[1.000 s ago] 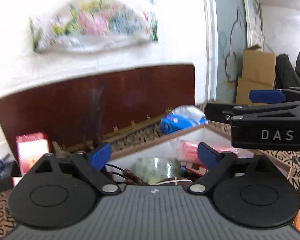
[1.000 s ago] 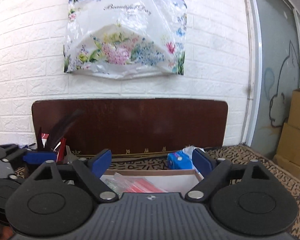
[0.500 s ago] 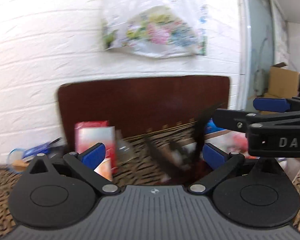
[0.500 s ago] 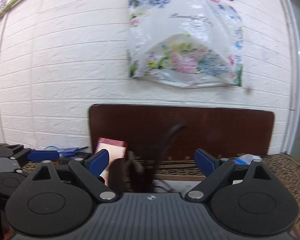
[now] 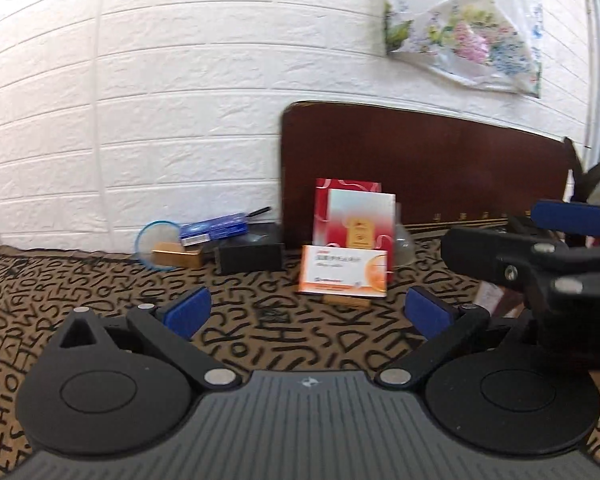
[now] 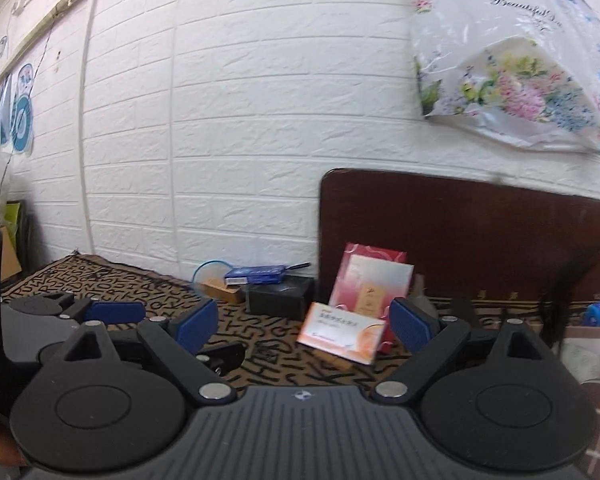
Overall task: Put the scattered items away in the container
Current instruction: 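Move both open grippers back toward the items on the table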
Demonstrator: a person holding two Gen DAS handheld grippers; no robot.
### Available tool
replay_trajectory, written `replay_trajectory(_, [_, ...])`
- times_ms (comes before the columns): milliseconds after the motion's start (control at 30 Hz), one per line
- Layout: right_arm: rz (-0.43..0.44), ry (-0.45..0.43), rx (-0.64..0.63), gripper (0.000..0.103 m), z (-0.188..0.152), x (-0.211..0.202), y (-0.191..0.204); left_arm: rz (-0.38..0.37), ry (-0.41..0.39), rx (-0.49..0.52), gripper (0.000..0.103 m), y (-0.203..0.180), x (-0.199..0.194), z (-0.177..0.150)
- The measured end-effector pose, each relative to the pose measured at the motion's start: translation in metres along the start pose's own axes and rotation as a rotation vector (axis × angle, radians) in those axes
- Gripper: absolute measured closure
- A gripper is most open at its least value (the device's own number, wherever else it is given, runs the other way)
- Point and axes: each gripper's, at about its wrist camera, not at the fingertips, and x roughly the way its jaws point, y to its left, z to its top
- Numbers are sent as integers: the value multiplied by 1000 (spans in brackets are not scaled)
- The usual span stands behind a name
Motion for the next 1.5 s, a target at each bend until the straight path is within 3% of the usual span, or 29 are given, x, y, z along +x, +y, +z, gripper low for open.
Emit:
replay_trajectory(167, [29, 32, 31, 9, -8, 11, 13, 75, 10, 24, 0, 9, -10, -12])
replay_trajectory(400, [46, 78, 58, 9, -23, 22, 32, 179, 85, -37, 0, 35, -11, -29])
replay_trajectory(633, [37, 121, 58, 9, -31, 34, 44, 235, 99, -77, 0, 53, -13, -33])
replay_trajectory(1267, [36, 157, 70, 9, -37, 41, 46, 230, 127, -116, 0, 68, -14, -35])
replay_trajectory(1500, [51, 124, 74, 9, -35, 19, 49, 229, 125, -117, 0, 61, -26, -38])
